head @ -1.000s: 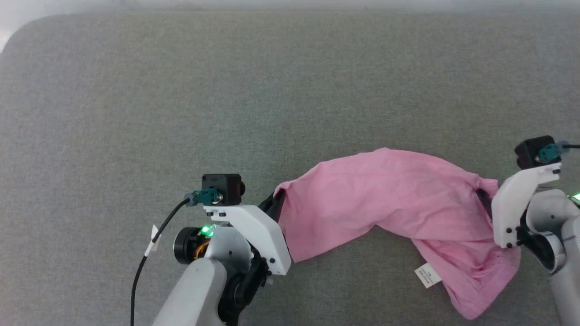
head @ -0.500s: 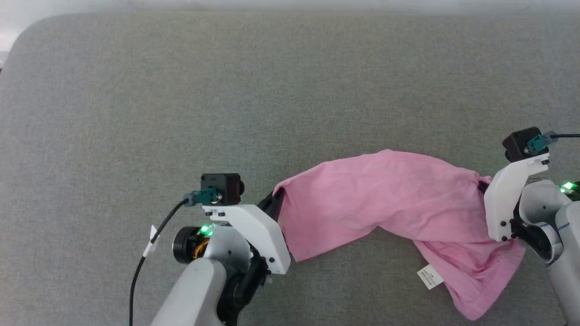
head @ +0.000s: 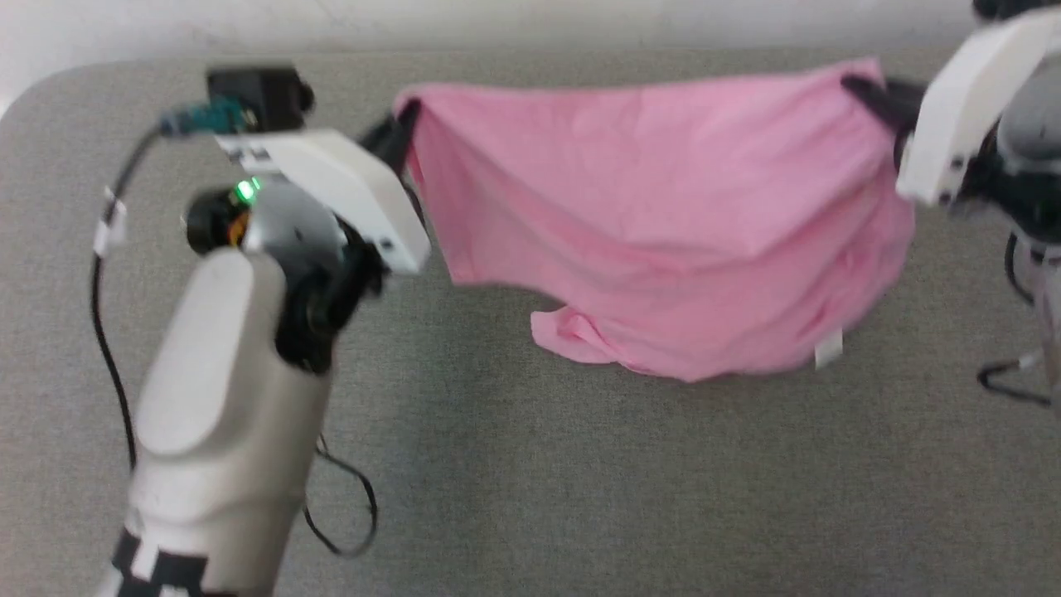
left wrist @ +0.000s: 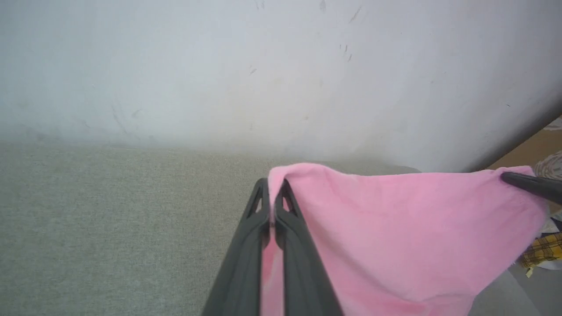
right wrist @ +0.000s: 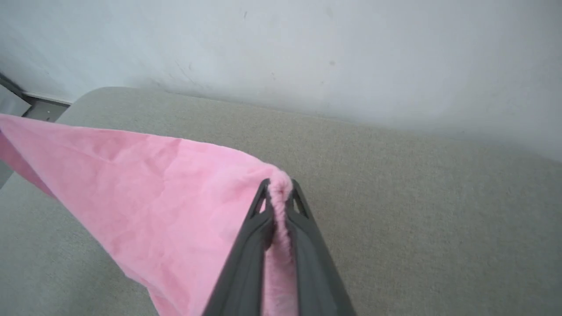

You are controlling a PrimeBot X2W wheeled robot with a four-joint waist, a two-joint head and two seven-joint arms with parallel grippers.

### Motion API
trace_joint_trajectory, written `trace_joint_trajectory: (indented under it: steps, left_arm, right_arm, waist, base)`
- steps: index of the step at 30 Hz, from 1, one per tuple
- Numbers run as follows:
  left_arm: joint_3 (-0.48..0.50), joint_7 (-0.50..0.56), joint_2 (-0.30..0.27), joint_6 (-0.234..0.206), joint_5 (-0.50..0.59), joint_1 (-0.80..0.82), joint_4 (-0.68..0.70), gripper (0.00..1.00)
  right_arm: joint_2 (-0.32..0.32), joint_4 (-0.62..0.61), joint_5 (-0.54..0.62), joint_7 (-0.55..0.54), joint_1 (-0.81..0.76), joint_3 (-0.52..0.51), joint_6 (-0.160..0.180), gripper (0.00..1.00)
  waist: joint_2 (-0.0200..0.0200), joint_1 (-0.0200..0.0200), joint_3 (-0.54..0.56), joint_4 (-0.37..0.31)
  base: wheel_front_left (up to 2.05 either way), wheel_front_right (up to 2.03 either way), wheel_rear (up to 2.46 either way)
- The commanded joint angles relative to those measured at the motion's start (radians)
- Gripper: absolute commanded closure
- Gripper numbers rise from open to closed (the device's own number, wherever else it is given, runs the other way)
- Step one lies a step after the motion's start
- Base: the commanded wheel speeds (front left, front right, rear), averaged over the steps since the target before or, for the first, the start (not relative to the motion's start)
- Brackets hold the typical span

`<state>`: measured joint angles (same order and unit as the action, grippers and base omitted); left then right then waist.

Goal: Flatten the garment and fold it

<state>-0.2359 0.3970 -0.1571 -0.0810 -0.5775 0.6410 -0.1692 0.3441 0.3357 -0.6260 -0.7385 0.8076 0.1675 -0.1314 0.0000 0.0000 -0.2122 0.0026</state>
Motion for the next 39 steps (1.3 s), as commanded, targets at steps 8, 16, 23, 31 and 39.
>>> trace_joint_trajectory:
  steps: [8, 16, 23, 31, 39]
  left_arm:
    - [0.034, -0.017, -0.047, -0.027, 0.071, 0.354, -0.171, 1.00]
    - [0.051, -0.156, -0.083, -0.050, 0.151, 0.636, -0.285, 1.00]
    - [0.071, -0.316, -0.089, -0.019, 0.157, 0.759, -0.327, 1.00]
    - [0.052, -0.406, -0.061, 0.044, 0.121, 0.618, -0.331, 1.00]
    - [0.063, -0.437, -0.047, 0.049, 0.052, 0.231, -0.235, 1.00]
  right_arm:
    - [-0.146, 0.127, 0.031, 0.002, 0.328, -0.094, 0.001, 1.00]
    - [-0.233, 0.233, 0.139, 0.189, 0.578, -0.150, 0.001, 1.00]
    - [-0.248, 0.283, 0.129, 0.370, 0.669, -0.165, 0.001, 1.00]
    - [-0.180, 0.230, -0.020, 0.367, 0.503, -0.060, 0.001, 1.00]
    - [-0.061, 0.005, -0.224, 0.356, 0.076, 0.081, 0.001, 1.00]
  waist:
    - [0.0000, 0.0000, -0.084, -0.015]
    - [0.0000, 0.0000, -0.137, -0.002]
    - [0.0000, 0.0000, -0.156, 0.027]
    - [0.0000, 0.0000, -0.117, 0.063]
    - [0.0000, 0.0000, 0.011, 0.079]
  base:
    - [0.00, 0.00, 0.00]
    - [0.00, 0.00, 0.00]
    - [0.00, 0.00, 0.00]
    - [0.00, 0.00, 0.00]
    - [0.00, 0.00, 0.00]
